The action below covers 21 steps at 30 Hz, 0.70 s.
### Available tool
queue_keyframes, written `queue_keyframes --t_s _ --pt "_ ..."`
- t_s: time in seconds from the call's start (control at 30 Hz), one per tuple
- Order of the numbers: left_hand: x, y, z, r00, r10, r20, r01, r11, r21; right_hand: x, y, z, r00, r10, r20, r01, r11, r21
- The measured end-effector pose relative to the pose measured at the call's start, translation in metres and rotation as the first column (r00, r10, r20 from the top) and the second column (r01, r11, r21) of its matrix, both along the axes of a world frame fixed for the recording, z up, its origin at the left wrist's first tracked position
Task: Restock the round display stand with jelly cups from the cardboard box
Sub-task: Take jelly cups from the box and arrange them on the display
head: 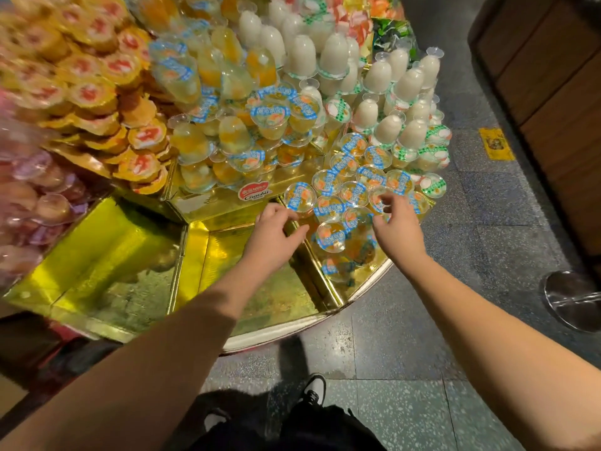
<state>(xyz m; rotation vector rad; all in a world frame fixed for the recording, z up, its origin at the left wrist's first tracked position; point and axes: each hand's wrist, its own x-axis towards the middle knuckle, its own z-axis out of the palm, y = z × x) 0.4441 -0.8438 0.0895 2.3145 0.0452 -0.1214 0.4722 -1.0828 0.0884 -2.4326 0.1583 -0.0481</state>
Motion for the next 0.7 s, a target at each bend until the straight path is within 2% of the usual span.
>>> queue_keyframes --t_s 0.1,0.3,0.43,0.57,0.7 --pt "-0.009 0.050 0.028 0.995 0.102 0.014 -0.101 0.992 -0.072 0.006 0.048 0.037 0.996 0.076 0.039 -0.077 0.996 0.037" --pt "-0.063 0.191 0.057 0.956 0.291 0.033 -0.288 0.955 -0.077 -0.011 0.211 0.075 0.940 0.341 0.028 -0.342 0.938 0.056" --pt "-0.129 0.312 0.054 0.925 0.372 -0.078 -0.373 0.928 0.001 -0.056 0.337 0.078 0.832 0.550 -0.067 -0.552 0.834 -0.004" --pt "-0.214 0.437 0.041 0.904 0.414 -0.111 -0.413 0.910 0.031 -0.113 0.461 0.067 0.708 0.690 -0.153 -0.702 0.711 -0.043" --pt "-0.311 0.541 0.033 0.824 0.544 -0.162 -0.534 0.839 0.099 -0.172 0.574 0.047 0.590 0.779 -0.214 -0.801 0.598 -0.028"
